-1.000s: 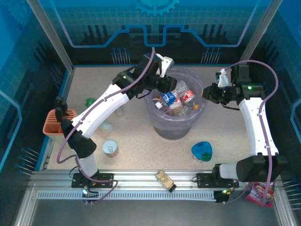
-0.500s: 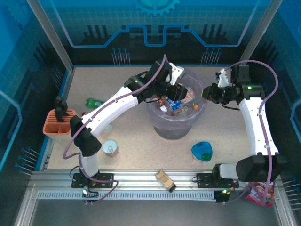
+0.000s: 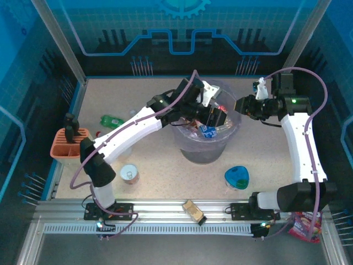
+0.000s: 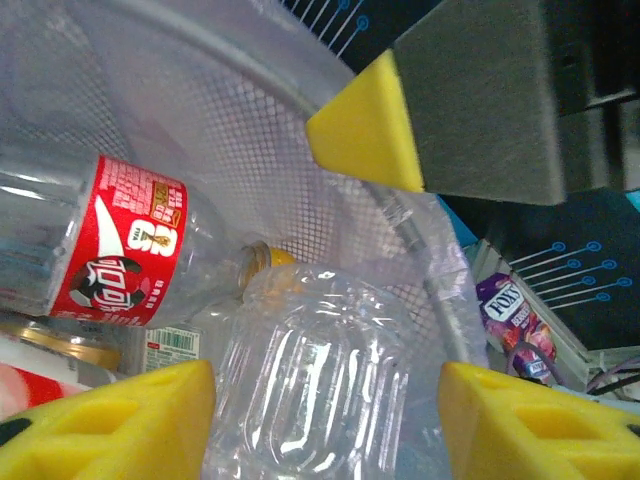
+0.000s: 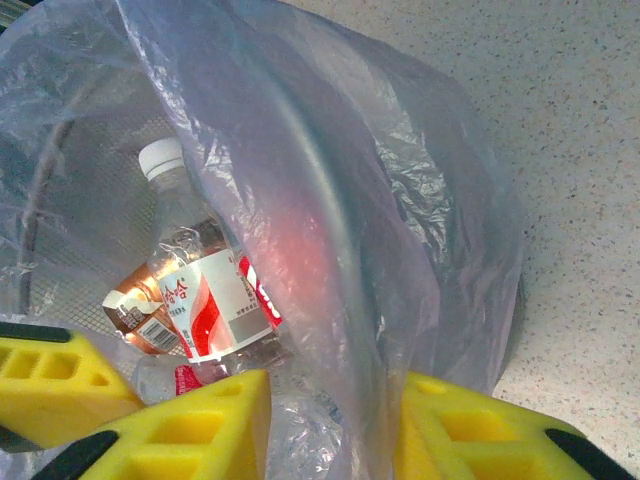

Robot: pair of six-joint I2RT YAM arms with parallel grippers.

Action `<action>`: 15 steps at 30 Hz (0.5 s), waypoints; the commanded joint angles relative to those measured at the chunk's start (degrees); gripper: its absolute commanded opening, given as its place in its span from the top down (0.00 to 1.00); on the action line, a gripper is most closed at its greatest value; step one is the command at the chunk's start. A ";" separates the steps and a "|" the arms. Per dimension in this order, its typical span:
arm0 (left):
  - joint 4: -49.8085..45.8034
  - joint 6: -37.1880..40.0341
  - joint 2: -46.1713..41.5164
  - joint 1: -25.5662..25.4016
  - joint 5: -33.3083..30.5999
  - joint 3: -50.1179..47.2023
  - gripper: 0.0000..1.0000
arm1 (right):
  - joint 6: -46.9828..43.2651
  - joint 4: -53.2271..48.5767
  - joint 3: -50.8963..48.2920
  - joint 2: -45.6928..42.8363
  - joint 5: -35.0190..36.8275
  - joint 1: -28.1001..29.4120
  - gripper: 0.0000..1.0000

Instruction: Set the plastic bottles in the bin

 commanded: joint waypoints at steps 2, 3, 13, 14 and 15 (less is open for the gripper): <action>-3.00 1.46 -5.24 0.99 -5.62 4.11 0.26 | 0.03 -0.06 1.60 0.56 -3.12 1.03 0.63; -3.97 1.64 -6.07 1.42 -6.89 4.56 0.23 | -0.06 0.11 1.52 0.69 -3.22 1.02 0.63; -17.99 -0.36 -15.59 17.65 -19.80 -1.96 0.13 | -1.12 0.57 2.42 1.52 -3.71 1.01 0.61; -18.32 -0.75 -16.24 19.98 -20.39 -4.32 0.12 | -1.15 0.55 2.44 1.61 -3.75 0.93 0.61; -18.14 -1.41 -16.64 22.59 -20.76 -6.83 0.12 | -1.31 0.61 2.44 1.73 -3.87 0.94 0.61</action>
